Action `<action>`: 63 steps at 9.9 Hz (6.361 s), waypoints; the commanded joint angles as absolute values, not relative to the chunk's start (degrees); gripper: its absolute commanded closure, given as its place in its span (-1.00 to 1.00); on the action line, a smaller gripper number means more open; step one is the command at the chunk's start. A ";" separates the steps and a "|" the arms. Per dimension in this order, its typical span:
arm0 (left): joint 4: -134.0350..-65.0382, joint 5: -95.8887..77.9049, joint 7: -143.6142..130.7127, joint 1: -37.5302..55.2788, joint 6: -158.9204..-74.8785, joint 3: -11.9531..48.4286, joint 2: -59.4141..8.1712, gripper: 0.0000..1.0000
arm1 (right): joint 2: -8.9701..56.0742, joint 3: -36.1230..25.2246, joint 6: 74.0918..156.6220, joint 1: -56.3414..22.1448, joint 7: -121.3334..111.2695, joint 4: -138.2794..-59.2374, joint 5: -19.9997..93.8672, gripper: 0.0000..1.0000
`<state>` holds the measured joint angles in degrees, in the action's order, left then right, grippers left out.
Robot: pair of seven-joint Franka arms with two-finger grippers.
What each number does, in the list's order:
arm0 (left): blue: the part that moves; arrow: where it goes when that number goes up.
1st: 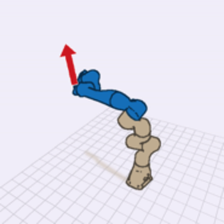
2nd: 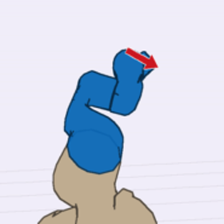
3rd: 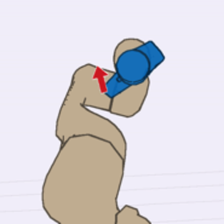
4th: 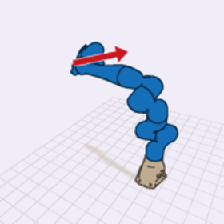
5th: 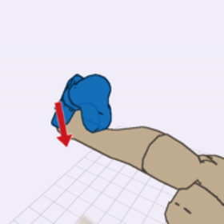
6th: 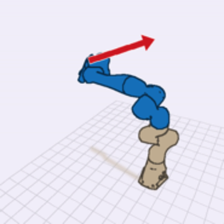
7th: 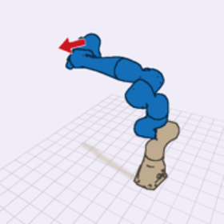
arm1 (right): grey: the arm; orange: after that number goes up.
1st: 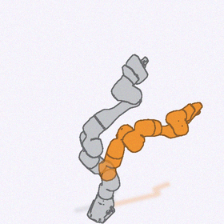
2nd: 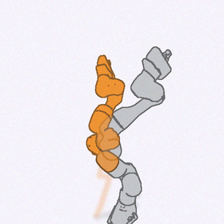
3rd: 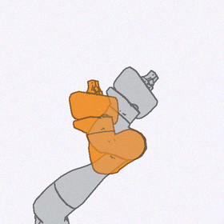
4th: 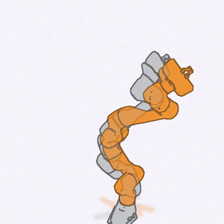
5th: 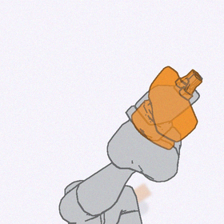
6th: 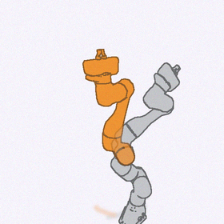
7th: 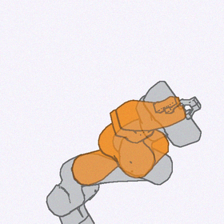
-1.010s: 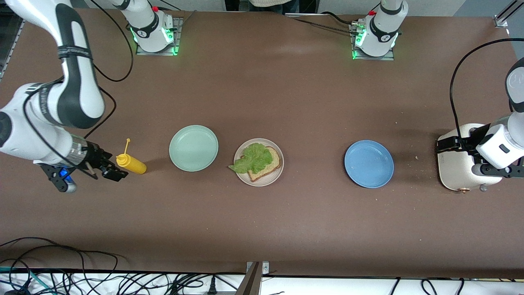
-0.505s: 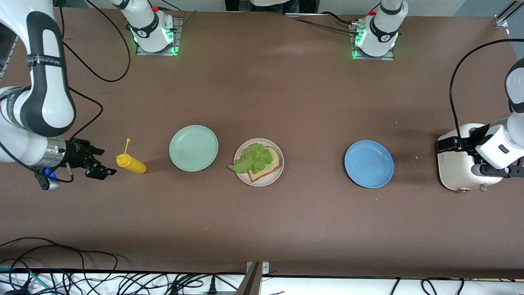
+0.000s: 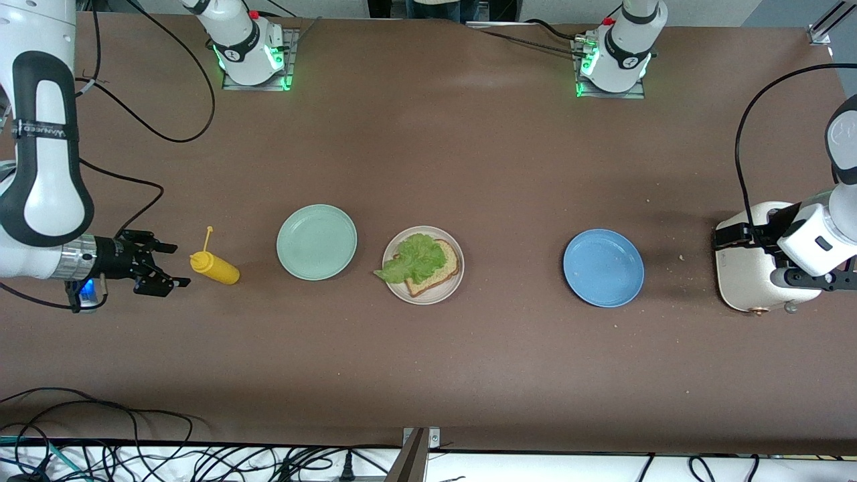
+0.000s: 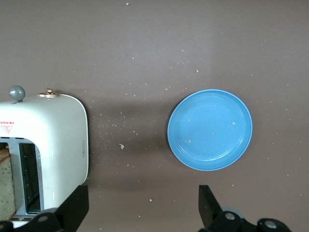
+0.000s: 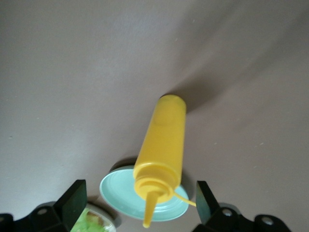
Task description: Make sandwich on beige plate with both arms
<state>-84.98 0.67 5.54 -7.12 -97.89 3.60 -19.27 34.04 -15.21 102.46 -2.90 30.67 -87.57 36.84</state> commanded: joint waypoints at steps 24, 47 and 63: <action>-84.55 2.55 4.75 -6.94 -97.03 3.78 -19.78 -1.00 | 44.66 -14.06 86.65 0.81 28.71 -81.30 56.34 1.00; -84.46 2.55 3.60 -6.86 -97.03 3.78 -20.21 -1.00 | 31.19 -14.06 111.36 -30.22 92.53 -79.39 1.08 1.00; -84.46 2.55 3.60 -6.94 -97.03 3.78 -20.30 -1.00 | 49.39 -14.59 105.99 -50.09 118.46 -61.96 -33.56 1.00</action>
